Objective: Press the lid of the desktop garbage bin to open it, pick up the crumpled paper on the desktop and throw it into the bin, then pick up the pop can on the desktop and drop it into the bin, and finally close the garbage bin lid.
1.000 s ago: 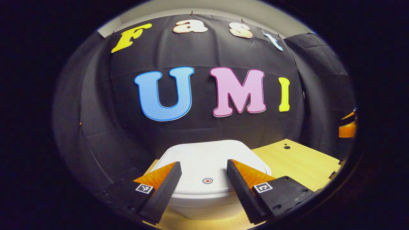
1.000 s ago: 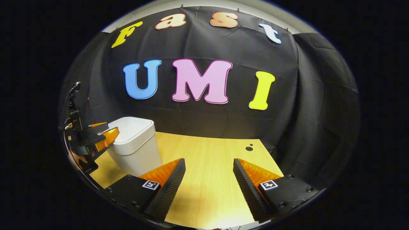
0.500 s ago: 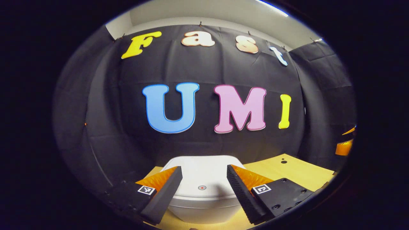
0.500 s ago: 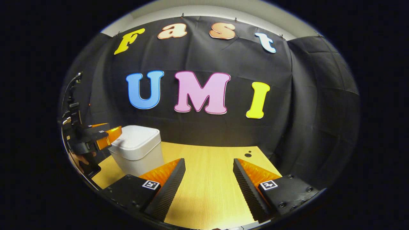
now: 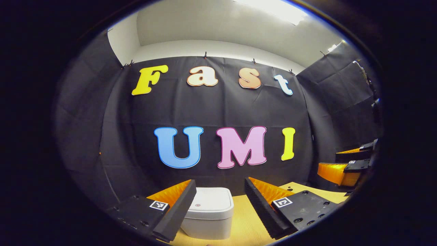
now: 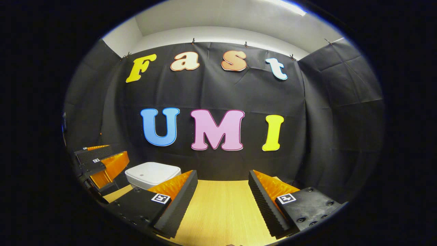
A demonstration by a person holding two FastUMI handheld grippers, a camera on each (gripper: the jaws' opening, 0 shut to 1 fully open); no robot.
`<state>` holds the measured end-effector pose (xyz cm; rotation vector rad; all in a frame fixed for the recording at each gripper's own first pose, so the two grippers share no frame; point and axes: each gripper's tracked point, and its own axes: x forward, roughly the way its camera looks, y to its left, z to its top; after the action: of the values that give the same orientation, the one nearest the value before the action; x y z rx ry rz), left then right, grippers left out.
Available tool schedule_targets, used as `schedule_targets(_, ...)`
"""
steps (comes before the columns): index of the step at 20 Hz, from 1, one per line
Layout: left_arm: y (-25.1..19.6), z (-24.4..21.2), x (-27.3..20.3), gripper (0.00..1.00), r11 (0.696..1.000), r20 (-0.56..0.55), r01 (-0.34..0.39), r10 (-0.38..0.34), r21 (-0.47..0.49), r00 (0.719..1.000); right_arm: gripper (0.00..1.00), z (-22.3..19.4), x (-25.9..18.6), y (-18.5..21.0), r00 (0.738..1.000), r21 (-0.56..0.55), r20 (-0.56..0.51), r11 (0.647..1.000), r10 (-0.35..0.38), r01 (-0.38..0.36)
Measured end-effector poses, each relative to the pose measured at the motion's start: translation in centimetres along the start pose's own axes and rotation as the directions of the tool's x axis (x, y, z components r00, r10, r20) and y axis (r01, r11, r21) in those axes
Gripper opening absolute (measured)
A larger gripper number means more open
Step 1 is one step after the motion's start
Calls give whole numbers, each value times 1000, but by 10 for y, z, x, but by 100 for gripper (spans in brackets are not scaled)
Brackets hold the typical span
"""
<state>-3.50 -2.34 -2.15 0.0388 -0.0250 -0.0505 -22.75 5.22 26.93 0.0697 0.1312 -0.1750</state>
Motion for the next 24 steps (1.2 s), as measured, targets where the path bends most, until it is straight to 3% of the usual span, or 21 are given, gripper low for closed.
schedule_targets(8,33,-20,-12,96,995,-69,-96,93,-39,993,96,-9,-13,13,999,-13,-14,999,35,-35)
schedule_targets(19,24,-2,-15,95,998,-8,-56,56,0,998,96,1,-16,10,1000,-18,24,1000,17,-17)
schedule_targets(20,23,-1,-13,99,999,-1,-54,54,3,999,96,1,-16,10,999,-22,28,1000,16,-16)
schedule_targets(24,16,-6,-13,95,999,-12,-39,39,-4,999,97,7,-17,10,999,-37,43,999,12,-10)
